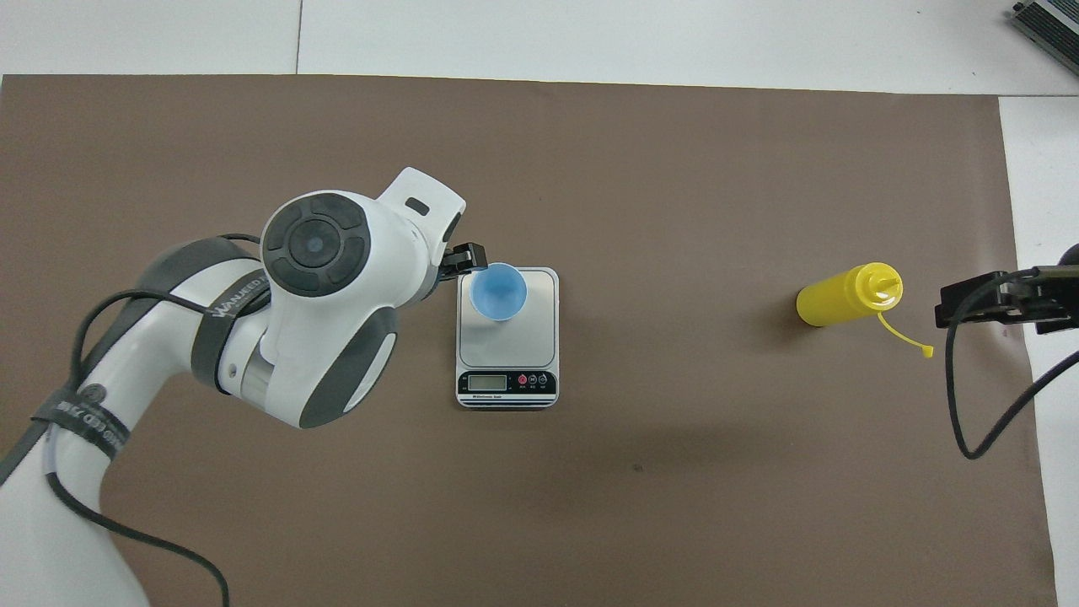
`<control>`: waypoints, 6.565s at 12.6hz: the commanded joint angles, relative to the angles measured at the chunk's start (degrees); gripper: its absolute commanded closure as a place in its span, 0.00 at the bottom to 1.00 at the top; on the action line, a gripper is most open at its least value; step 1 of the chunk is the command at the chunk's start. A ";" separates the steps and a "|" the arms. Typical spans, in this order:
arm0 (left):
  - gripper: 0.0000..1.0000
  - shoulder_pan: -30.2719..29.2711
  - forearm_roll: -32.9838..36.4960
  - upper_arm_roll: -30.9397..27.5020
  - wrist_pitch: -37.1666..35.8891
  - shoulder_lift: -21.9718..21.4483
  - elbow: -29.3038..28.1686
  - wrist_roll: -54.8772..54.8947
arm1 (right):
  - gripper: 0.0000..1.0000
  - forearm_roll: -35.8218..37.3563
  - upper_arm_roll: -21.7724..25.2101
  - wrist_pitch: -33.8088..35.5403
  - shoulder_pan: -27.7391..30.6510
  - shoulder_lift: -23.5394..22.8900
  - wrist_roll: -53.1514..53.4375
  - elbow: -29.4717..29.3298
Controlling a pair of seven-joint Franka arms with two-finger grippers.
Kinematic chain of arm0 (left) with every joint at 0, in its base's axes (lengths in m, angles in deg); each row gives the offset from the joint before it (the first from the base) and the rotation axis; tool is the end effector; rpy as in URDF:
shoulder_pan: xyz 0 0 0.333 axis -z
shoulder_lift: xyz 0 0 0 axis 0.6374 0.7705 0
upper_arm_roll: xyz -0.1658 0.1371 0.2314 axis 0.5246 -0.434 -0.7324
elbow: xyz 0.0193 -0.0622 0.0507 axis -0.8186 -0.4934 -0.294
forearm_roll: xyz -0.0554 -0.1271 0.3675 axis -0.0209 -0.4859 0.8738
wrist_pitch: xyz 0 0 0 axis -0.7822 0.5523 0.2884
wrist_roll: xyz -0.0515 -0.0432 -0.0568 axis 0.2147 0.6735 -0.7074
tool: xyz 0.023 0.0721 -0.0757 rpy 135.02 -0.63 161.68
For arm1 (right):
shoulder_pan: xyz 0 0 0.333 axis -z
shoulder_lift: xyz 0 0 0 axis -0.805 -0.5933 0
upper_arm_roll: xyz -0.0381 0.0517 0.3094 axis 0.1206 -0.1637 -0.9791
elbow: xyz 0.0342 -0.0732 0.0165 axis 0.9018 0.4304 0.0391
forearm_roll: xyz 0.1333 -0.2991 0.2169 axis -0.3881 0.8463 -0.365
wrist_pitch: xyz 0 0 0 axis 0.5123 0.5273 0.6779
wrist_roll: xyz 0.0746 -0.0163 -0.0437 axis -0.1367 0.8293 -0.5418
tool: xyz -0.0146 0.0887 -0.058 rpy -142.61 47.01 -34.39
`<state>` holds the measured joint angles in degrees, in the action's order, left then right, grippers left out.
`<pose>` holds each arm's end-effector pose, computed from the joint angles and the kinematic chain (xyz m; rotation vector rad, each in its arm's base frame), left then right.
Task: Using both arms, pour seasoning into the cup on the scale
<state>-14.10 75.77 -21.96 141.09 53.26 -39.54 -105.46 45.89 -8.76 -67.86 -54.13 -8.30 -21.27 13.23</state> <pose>0.5489 -0.3017 0.4580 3.0553 0.2293 0.2217 0.5266 -0.0206 0.6234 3.1110 -0.1318 -0.1173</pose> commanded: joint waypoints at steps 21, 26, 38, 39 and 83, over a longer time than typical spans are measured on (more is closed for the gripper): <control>0.00 -23.22 -4.76 -0.81 -28.46 -13.07 7.38 46.01 | 0.00 -47.95 0.29 -33.88 24.60 -0.09 -104.98 33.41; 0.00 -22.95 -4.76 -0.90 -28.20 -13.77 6.23 45.59 | 0.00 -59.05 0.12 -33.09 24.33 -4.22 -116.87 36.84; 0.00 -23.13 -4.76 -0.72 -35.40 -14.12 12.04 43.66 | 0.00 -76.44 0.12 -33.09 20.38 -12.21 -125.21 36.40; 0.00 -23.22 -4.85 -0.72 -35.31 -14.21 11.86 40.95 | 0.00 -77.15 0.12 -33.00 20.29 -12.40 -125.31 36.22; 0.00 -23.92 -4.76 -0.90 -32.06 -14.57 10.45 35.48 | 1.00 24.43 -0.85 -42.67 -30.42 -21.71 -47.00 3.18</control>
<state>-37.24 71.85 -23.23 108.51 39.84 -27.69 -69.52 66.49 -9.76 -112.69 -82.93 -28.07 -69.77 19.33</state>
